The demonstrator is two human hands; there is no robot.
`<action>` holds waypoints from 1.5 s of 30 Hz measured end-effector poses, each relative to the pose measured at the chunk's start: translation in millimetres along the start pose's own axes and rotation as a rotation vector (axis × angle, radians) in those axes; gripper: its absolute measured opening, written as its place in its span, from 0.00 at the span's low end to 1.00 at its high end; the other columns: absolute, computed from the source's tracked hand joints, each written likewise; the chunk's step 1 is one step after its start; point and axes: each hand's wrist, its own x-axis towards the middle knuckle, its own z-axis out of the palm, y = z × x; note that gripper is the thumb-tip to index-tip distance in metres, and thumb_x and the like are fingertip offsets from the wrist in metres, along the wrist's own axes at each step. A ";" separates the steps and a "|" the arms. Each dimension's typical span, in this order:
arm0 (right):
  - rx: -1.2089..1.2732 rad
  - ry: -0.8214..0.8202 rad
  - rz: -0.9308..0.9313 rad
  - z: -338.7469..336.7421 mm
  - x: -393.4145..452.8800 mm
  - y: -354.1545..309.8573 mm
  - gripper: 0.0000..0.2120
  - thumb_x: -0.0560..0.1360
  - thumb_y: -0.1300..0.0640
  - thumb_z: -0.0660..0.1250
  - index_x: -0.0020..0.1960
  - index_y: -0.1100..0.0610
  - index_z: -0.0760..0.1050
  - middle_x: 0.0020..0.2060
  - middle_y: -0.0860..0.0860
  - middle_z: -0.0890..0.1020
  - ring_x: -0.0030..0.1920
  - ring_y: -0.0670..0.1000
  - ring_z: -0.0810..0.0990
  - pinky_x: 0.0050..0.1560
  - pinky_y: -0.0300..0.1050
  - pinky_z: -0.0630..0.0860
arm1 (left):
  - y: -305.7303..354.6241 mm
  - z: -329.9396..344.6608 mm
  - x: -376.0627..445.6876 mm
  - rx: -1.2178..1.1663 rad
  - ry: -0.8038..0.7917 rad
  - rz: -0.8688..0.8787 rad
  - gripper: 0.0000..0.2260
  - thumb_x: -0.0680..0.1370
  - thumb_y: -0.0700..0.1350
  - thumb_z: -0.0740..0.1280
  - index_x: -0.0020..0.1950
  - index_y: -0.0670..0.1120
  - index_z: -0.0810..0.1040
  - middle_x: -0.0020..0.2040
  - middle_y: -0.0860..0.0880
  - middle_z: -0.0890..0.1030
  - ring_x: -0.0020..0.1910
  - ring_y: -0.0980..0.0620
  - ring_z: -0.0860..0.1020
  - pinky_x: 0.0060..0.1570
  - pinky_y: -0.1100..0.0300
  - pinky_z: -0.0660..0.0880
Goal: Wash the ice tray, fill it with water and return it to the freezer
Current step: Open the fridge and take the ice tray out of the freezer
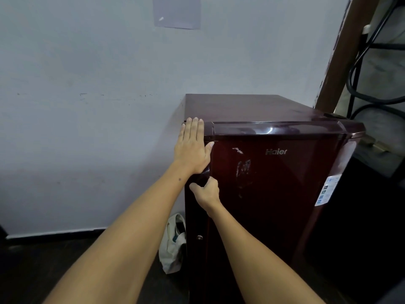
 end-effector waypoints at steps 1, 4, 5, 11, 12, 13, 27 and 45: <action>-0.004 -0.008 0.010 0.0 -1.0 -0.3 0.06 0.69 0.58 0.67 0.43 0.58 0.72 0.36 0.52 0.77 0.35 0.50 0.76 0.35 0.44 0.72 | 0.3 -1.3 -0.6 0.006 -0.002 -0.001 0.30 0.83 0.54 0.49 0.78 0.38 0.45 0.79 0.41 0.48 0.78 0.45 0.43 0.76 0.52 0.39; 0.004 -0.013 0.027 -3.6 -8.6 2.1 0.09 0.69 0.56 0.68 0.47 0.59 0.73 0.38 0.52 0.78 0.38 0.51 0.77 0.37 0.45 0.72 | 3.1 -5.4 -8.4 0.020 0.003 0.012 0.30 0.83 0.54 0.50 0.77 0.38 0.45 0.79 0.41 0.48 0.78 0.45 0.43 0.75 0.53 0.38; 0.015 -0.014 0.010 -5.8 -13.6 4.1 0.07 0.69 0.57 0.67 0.44 0.58 0.73 0.36 0.51 0.77 0.36 0.51 0.76 0.37 0.45 0.72 | 4.1 -6.9 -13.0 0.015 0.017 0.022 0.29 0.83 0.53 0.50 0.77 0.38 0.46 0.79 0.41 0.49 0.78 0.45 0.44 0.75 0.53 0.38; 0.031 -0.065 -0.039 -31.9 -53.2 12.7 0.04 0.69 0.60 0.67 0.42 0.58 0.74 0.31 0.49 0.76 0.30 0.47 0.75 0.31 0.42 0.71 | 26.8 -24.1 -52.4 0.008 0.122 0.028 0.33 0.78 0.57 0.42 0.77 0.36 0.52 0.77 0.38 0.55 0.77 0.42 0.51 0.76 0.51 0.42; 0.042 -0.081 -0.047 -37.5 -60.3 12.6 0.03 0.69 0.61 0.67 0.42 0.59 0.74 0.30 0.49 0.76 0.29 0.47 0.75 0.30 0.41 0.71 | 33.5 -27.1 -58.4 0.012 0.131 0.014 0.34 0.78 0.57 0.42 0.77 0.36 0.52 0.77 0.38 0.56 0.77 0.42 0.51 0.76 0.50 0.42; 0.046 -0.097 -0.056 -43.1 -68.1 13.3 0.03 0.69 0.62 0.67 0.41 0.59 0.74 0.30 0.49 0.76 0.29 0.47 0.74 0.29 0.41 0.71 | 40.1 -30.1 -64.7 0.013 0.136 -0.002 0.33 0.78 0.57 0.43 0.76 0.36 0.53 0.77 0.38 0.56 0.77 0.41 0.51 0.76 0.50 0.43; 0.162 -0.145 -0.150 -138.4 -178.0 47.5 0.09 0.65 0.65 0.65 0.43 0.54 0.75 0.31 0.47 0.78 0.28 0.43 0.74 0.30 0.39 0.69 | 151.9 -81.8 -166.4 0.093 0.256 -0.100 0.27 0.81 0.52 0.50 0.75 0.37 0.60 0.74 0.37 0.63 0.75 0.40 0.58 0.75 0.50 0.46; 0.168 0.382 -0.202 -334.3 -282.7 101.8 0.19 0.73 0.71 0.63 0.50 0.47 0.78 0.43 0.43 0.82 0.44 0.42 0.80 0.44 0.36 0.75 | 378.1 -160.6 -266.6 0.131 0.180 0.017 0.25 0.80 0.51 0.51 0.70 0.37 0.69 0.68 0.38 0.72 0.69 0.42 0.69 0.72 0.50 0.59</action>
